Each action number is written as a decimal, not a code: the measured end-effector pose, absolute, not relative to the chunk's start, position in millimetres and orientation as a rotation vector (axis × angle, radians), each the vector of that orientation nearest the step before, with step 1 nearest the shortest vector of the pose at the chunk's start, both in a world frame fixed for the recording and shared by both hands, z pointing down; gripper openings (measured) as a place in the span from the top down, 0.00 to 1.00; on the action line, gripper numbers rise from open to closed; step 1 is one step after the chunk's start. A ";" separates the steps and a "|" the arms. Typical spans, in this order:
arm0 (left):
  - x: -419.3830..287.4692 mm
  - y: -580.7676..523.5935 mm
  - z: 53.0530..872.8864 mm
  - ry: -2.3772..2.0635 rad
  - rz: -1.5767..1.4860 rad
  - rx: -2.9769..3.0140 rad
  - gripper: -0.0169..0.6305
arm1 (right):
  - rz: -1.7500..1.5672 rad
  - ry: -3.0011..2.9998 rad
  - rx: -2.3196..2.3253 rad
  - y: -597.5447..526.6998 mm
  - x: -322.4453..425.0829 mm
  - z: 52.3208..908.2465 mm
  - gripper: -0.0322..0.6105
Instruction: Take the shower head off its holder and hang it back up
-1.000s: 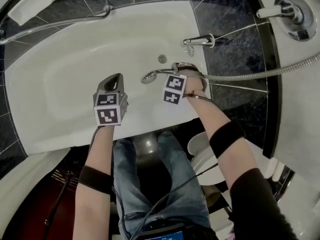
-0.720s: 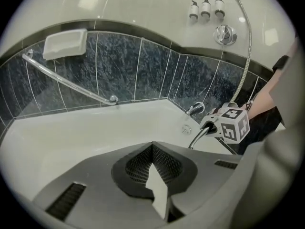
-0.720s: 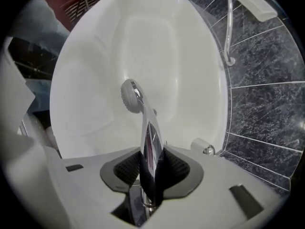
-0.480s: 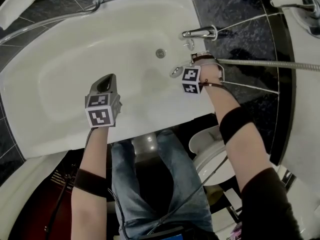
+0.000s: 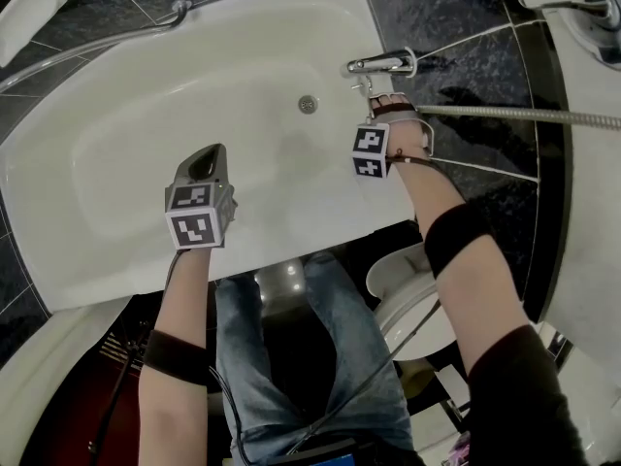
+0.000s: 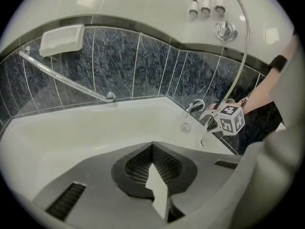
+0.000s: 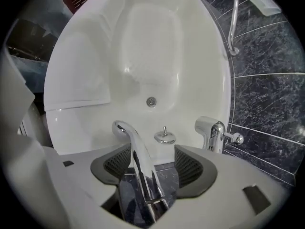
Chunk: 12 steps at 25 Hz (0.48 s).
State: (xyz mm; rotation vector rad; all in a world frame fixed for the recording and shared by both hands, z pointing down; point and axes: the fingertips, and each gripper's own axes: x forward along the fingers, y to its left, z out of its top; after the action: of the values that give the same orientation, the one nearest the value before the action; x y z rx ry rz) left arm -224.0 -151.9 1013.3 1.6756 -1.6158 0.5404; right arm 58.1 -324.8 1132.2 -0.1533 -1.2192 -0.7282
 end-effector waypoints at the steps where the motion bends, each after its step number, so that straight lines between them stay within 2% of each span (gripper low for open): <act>1: -223.5 -151.9 1013.0 -1.615 0.540 1.677 0.97 | -0.733 -1.233 -0.153 -324.6 54.1 1131.1 0.46; 8: -225.4 -149.2 1001.3 -1.615 0.541 1.672 0.97 | -0.711 -1.356 -0.092 -317.6 18.1 1112.9 0.46; 11: -227.6 -148.4 985.0 -1.620 0.539 1.676 0.97 | -0.700 -1.419 -0.038 -311.9 2.5 1092.1 0.53; 12: -228.4 -147.2 977.6 -1.623 0.539 1.675 0.97 | -0.714 -1.441 -0.020 -309.0 -3.3 1081.7 0.61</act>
State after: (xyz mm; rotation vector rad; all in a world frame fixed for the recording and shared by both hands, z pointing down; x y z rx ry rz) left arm -228.4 -147.2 977.6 1.6754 -1.6232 0.5393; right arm -3.3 -309.0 1081.7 -0.0198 -1.4411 -0.7136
